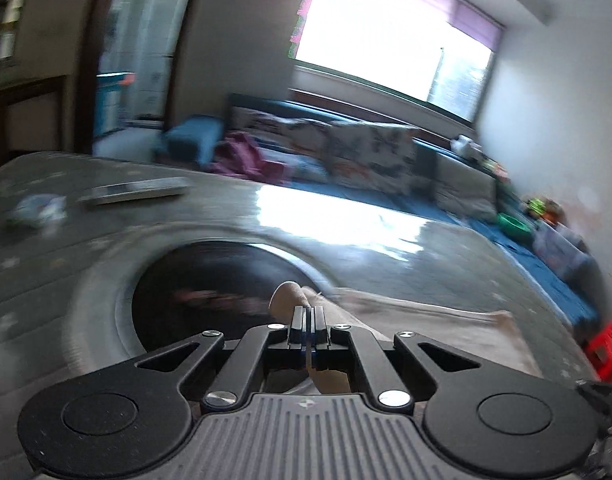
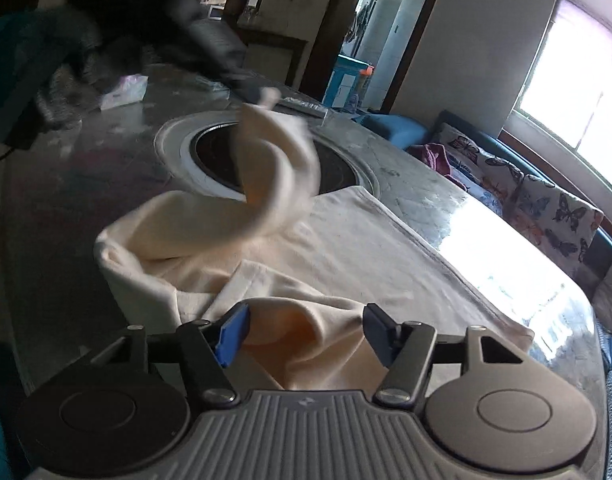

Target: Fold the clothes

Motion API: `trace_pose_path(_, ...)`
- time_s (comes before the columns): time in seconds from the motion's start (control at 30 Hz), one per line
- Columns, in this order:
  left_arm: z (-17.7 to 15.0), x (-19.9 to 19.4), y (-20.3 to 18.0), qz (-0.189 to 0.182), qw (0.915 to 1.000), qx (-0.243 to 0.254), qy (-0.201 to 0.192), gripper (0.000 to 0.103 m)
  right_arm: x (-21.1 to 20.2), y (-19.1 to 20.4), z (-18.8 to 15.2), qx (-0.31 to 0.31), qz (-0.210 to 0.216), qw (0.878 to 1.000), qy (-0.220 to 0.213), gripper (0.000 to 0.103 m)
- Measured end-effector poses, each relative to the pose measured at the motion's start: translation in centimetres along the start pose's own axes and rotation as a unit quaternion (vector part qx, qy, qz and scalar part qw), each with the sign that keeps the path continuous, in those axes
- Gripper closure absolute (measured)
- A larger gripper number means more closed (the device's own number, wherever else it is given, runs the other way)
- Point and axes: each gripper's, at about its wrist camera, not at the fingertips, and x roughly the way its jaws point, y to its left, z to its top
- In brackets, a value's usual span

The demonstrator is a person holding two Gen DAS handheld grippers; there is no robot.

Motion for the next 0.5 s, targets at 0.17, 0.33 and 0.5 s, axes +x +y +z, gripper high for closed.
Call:
trace_pose_path(0.17,-1.5,-2.1,5.3,0.072,0.9965,-0.041,0.011,0.101,-0.6,-0.4,0.4,0.027,0.013,1.0,-0.005,0.019)
trace_pose_path(0.33,-3.2,-2.5,6.6,0.091,0.9941,-0.045,0.037,0.099,-0.8,-0.8,0.3,0.049,0.01,0.998,-0.024,0.001)
trace_pose_path(0.5,-2.8,-2.4,5.5,0.073,0.9962,-0.037,0.029,0.095,-0.9,-0.7,0.7,0.06,0.01,0.998,-0.033,0.0)
